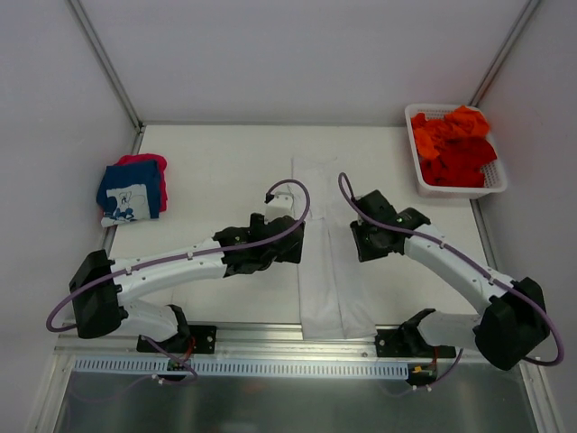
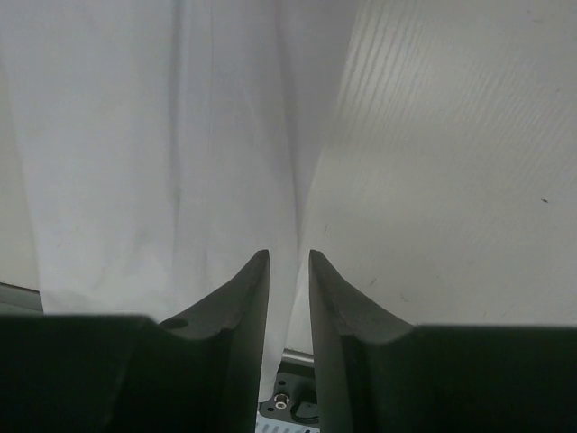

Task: Fold and stack the t-shirts
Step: Fold the tshirt

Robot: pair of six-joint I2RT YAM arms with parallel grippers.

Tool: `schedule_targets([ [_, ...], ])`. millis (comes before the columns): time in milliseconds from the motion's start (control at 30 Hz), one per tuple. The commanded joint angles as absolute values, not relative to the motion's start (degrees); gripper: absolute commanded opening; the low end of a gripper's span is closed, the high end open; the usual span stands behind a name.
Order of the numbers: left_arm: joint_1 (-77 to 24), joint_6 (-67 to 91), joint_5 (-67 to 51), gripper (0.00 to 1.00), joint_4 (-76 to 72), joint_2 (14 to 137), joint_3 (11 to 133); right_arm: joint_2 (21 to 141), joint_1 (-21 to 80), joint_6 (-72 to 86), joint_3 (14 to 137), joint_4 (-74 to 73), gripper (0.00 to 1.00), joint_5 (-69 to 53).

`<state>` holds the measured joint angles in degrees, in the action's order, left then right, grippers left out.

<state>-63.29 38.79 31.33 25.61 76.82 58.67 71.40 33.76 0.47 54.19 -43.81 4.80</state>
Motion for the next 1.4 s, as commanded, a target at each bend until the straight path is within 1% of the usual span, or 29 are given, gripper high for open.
schedule_targets([
  [0,-63.0,41.9,28.7,0.76,25.2,76.8,56.9,66.0,36.7,6.3,50.6,-40.7,0.27,9.7],
  [200,-63.0,43.9,26.3,0.73,25.1,77.2,54.5,59.1,38.2,11.0,44.2,-41.2,0.27,9.9],
  [367,-63.0,45.3,25.4,0.73,25.0,78.2,54.1,52.6,42.0,16.2,40.3,-43.5,0.27,9.8],
  [533,-63.0,47.2,22.6,0.75,23.8,79.7,53.0,47.7,51.1,23.5,34.6,-44.3,0.29,13.2],
  [600,-63.2,47.5,18.8,0.75,21.5,80.5,52.2,47.5,54.6,27.7,33.1,-44.9,0.31,14.7],
  [700,-63.7,47.8,15.8,0.7,17.7,81.5,49.9,48.1,59.0,33.0,31.1,-47.4,0.34,17.8],
  [800,-64.8,47.6,11.7,0.7,13.9,82.7,47.8,49.1,63.5,37.9,31.3,-50.5,0.48,20.7],
  [833,-64.9,47.6,10.6,0.7,11.2,83.1,46.9,49.6,64.6,39.0,31.6,-52.5,0.48,21.5],
  [967,-67.6,48.7,8.2,0.73,8.3,85.6,46.0,49.8,67.8,43.8,33.0,-57.2,0.57,24.7],
  [1000,-68.0,49.0,8.2,0.74,8.1,86.3,45.9,49.8,68.7,44.3,33.2,-57.6,0.62,24.8],
  [1033,-68.4,49.5,7.7,0.76,7.8,86.6,45.5,49.7,68.9,45.0,33.1,-57.6,0.64,24.5],
  [1167,-70.9,52.6,8.3,0.8,7.7,86.7,44.7,48.9,70.7,47.3,32.1,-57.8,0.65,23.9],
  [1367,-75.0,56.9,11.4,0.8,10.6,85.4,43.8,49.0,73.7,51.4,30.5,-57.3,0.66,23.7],
])
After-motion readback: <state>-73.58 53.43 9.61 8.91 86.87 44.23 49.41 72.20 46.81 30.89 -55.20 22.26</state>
